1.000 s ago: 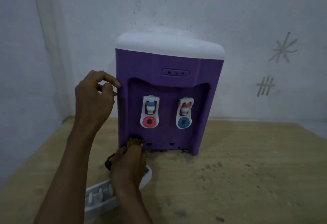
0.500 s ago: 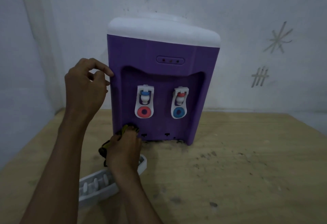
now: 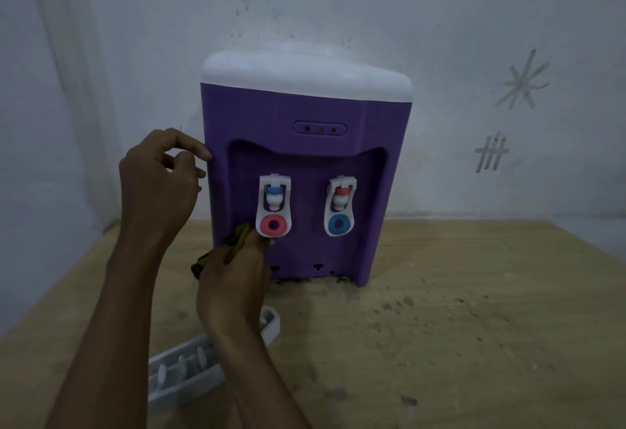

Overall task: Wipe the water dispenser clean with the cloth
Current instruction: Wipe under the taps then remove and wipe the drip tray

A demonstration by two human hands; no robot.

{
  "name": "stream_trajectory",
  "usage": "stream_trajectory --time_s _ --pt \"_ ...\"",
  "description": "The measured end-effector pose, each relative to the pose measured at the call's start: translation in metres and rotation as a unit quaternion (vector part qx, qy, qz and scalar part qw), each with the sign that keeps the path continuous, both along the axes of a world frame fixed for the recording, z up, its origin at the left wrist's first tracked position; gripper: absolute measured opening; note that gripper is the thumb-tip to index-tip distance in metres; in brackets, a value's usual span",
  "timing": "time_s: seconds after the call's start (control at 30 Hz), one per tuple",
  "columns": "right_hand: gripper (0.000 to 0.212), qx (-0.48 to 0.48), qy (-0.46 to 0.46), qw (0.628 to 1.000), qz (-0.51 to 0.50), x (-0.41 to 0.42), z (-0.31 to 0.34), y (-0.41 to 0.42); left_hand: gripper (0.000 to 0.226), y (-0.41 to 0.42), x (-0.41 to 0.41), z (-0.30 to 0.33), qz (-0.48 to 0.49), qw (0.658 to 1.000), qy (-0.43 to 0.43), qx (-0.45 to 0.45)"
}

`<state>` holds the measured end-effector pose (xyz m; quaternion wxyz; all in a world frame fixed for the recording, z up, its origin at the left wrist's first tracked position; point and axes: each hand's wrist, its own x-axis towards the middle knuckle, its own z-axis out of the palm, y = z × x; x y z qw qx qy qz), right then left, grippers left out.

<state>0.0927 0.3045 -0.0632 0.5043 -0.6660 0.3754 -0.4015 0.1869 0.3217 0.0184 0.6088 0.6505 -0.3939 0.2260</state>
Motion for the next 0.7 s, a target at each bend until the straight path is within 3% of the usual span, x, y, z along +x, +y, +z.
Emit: stream_trajectory --time_s 0.1,0.2,0.3,0.37,0.53,0.63,0.7 --pt "0.047 -0.037 0.06 0.997 0.021 0.001 -0.012 0.008 0.025 -0.001 0.001 0.001 -0.001 1.0 0.002 -0.001" --pt "0.05 0.04 0.118 0.99 0.062 -0.002 -0.018 0.0 0.025 -0.001 0.001 0.001 -0.001 1.0 0.002 -0.002" --pt "0.038 0.137 0.086 0.984 0.074 -0.007 -0.007 -0.011 0.027 -0.001 0.002 0.001 0.001 1.0 0.005 -0.002" --pt "0.038 0.123 0.061 0.989 0.055 -0.009 0.0 -0.01 0.027 0.0 0.003 0.0 0.002 1.0 0.003 0.0" --pt "0.083 -0.036 0.077 0.995 0.049 -0.013 0.0 -0.002 0.026 0.001 0.005 -0.002 0.008 1.0 0.011 0.007" --pt "0.095 -0.039 0.129 0.988 0.07 -0.012 -0.011 0.002 0.027 0.002 0.006 -0.002 0.008 1.0 0.018 0.005" --pt "0.098 0.022 0.139 0.987 0.073 -0.01 -0.008 -0.002 0.027 0.003 0.005 -0.002 0.009 1.0 0.018 0.004"
